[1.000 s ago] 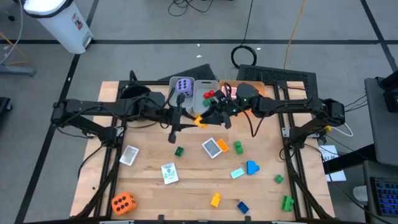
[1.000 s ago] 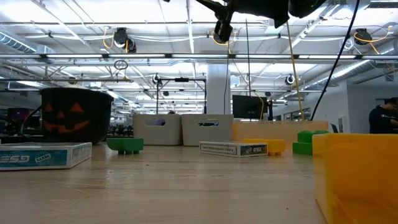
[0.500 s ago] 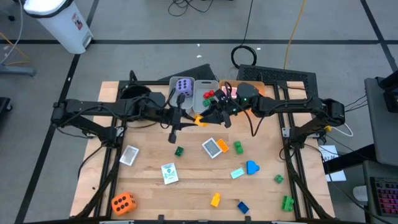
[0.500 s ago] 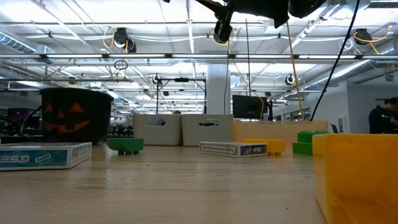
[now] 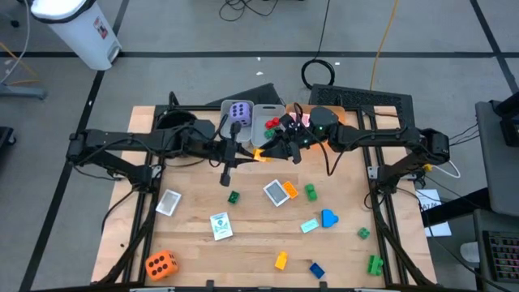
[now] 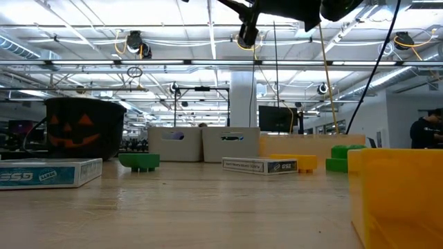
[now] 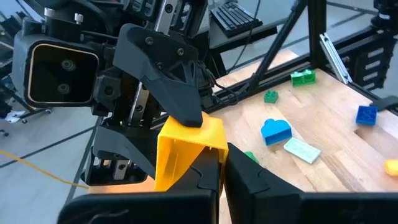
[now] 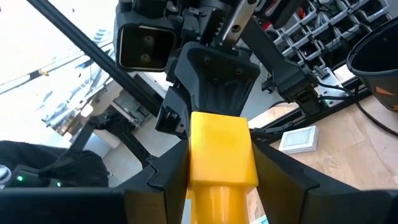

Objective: Pick & Place Toys
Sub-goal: Put the yellow gamepiece into the right gray bin

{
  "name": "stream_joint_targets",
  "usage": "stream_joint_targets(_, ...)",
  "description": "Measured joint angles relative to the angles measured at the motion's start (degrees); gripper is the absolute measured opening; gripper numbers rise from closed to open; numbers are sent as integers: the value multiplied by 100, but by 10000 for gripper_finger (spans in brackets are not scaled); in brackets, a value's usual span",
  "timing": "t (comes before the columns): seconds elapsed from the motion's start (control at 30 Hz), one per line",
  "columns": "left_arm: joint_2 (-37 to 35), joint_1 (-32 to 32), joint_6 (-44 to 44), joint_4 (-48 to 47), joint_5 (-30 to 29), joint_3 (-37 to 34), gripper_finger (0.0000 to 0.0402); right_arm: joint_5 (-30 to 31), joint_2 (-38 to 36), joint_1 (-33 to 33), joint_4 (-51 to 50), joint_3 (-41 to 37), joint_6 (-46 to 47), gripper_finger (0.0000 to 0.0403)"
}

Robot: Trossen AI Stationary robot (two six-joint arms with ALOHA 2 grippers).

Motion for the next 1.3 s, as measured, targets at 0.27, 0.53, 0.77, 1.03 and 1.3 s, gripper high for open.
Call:
stream_joint_targets(0.27, -7, 4, -76, 87, -29, 0, 7, -6, -4, -155, 288, 0, 198, 210)
stream_joint_targets(0.53, -7, 11, -153, 77, -213, 0, 10, -9, -7, -300, 604, -2, 275, 251)
stream_joint_targets(0.77, -321, 412, -950, -66, -184, -9, 15, -5, -7, -531, 1154, -2, 281, 253)
stream_joint_targets(1.03, -579, 1508, -2445, -56, 1324, 0, 13, 581, -7, -553, 1525, 16, -419, 248)
stream_joint_targets(1.3, -491, 2066, -3171, -236, 2598, 0, 12, 1392, -229, -513, 1364, 35, -1820, 247)
